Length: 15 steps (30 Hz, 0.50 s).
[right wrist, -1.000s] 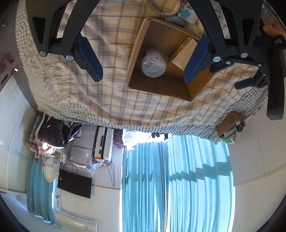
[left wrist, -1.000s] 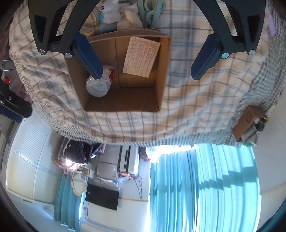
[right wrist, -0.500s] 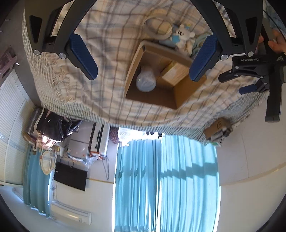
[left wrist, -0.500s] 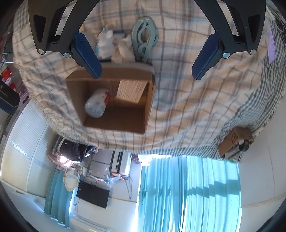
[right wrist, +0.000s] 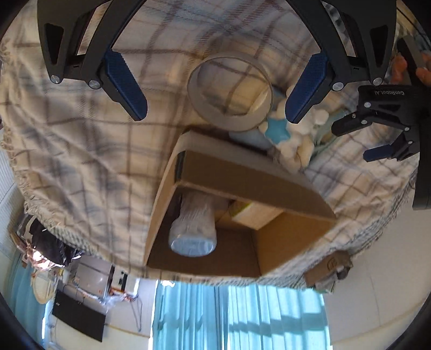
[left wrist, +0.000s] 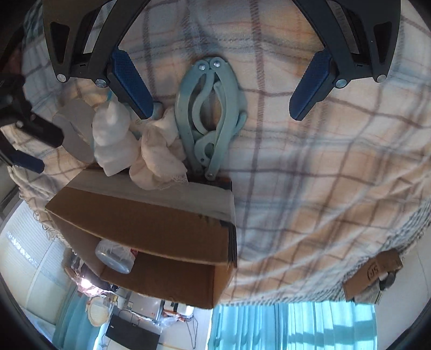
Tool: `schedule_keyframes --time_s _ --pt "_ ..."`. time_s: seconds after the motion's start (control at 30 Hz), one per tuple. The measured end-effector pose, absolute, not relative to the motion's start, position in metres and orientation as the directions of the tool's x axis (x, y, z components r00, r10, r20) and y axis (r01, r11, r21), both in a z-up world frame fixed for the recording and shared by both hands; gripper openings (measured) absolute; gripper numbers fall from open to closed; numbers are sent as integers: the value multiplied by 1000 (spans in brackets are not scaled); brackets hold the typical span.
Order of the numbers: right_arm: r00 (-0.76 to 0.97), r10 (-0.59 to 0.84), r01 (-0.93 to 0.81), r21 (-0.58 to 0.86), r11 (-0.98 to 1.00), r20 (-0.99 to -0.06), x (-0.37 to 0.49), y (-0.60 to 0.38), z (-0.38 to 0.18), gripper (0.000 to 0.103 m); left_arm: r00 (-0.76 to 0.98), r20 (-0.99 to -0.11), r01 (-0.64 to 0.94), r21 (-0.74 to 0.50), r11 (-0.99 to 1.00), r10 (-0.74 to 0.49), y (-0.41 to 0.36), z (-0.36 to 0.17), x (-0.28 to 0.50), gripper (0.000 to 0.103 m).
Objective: Organize objects
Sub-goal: 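Grasp the pale green hanger clip with the left tool while the right tool grasps the white tape roll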
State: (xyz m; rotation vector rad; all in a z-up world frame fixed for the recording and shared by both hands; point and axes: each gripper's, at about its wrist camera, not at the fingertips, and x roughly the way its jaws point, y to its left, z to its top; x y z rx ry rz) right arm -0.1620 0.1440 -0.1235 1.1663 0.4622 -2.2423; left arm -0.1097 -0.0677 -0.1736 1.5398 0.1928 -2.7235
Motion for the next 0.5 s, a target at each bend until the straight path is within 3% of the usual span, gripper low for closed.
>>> schedule_keyframes --time_s 0.33,0.5 --pt "-385 -242 629 -62 -775 -890 -168 136 -152 102 -419 -908 42 3 -999 -21 -49 -204 -114 103" --pt "-359 -237 640 -53 -767 -903 -168 133 -158 102 -432 -902 50 -23 -999 -1 -48 -207 -118 103"
